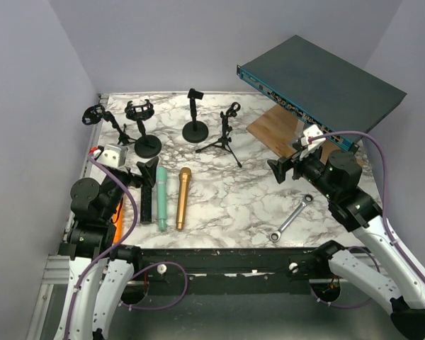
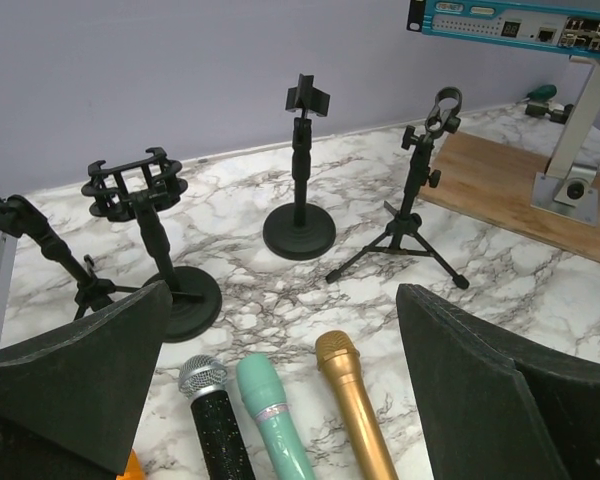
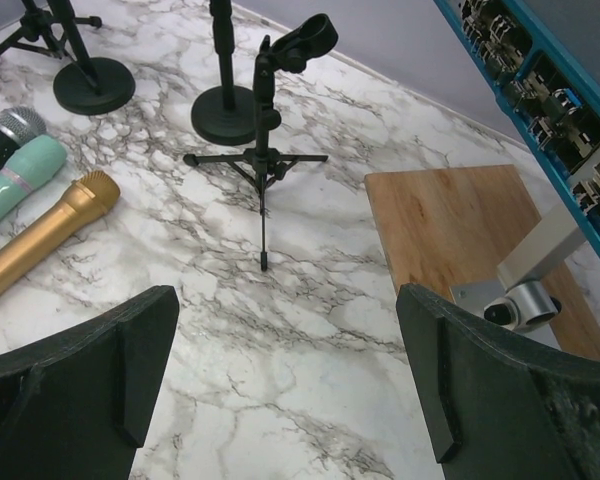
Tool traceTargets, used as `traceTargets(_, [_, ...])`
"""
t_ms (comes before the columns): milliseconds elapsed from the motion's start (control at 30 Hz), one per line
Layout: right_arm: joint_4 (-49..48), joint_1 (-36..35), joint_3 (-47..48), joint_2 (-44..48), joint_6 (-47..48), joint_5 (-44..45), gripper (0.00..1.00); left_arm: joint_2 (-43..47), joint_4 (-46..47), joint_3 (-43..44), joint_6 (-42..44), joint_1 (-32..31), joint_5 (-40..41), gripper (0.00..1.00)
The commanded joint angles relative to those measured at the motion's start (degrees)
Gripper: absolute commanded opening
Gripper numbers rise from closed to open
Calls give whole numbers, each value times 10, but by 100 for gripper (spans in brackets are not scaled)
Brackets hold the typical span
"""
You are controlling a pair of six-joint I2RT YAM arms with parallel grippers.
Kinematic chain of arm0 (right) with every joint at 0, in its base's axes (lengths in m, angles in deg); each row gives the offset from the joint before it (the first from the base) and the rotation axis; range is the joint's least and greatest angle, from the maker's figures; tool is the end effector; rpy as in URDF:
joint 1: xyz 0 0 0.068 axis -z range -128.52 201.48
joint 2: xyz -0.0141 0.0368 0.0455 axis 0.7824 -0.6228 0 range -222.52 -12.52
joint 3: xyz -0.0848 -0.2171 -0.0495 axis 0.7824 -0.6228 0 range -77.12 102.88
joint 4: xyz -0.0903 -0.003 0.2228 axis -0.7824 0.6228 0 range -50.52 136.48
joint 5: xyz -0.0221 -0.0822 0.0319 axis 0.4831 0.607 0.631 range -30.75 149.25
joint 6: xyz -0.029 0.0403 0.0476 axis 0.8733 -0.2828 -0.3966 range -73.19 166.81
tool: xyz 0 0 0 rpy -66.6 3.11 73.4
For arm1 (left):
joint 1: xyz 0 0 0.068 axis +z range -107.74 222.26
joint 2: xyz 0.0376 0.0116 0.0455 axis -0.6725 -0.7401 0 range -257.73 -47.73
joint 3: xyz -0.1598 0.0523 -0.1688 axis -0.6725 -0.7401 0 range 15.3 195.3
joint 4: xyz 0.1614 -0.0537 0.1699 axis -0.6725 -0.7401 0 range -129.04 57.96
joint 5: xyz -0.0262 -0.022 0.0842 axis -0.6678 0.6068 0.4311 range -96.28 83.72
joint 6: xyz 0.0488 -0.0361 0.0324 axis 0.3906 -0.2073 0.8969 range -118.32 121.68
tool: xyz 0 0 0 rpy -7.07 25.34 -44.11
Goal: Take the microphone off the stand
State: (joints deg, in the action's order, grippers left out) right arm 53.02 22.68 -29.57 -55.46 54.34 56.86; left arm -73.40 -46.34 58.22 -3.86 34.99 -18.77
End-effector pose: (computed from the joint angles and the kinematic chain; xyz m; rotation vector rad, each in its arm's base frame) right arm 0.1723 0.0973 0.3264 -0.5707 1.6400 0.3097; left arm 0.1346 -0.0293 0.3421 0.1981 1.5176 -0.3440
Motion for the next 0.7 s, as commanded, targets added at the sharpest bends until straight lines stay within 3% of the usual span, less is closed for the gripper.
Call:
traceTargets(0, [-14, 3, -11, 10, -7, 15, 100, 6, 11, -9, 3, 6, 15, 98])
traceTargets(667, [-29, 10, -15, 6, -17, 22, 100, 6, 16, -15, -7, 10, 3, 98])
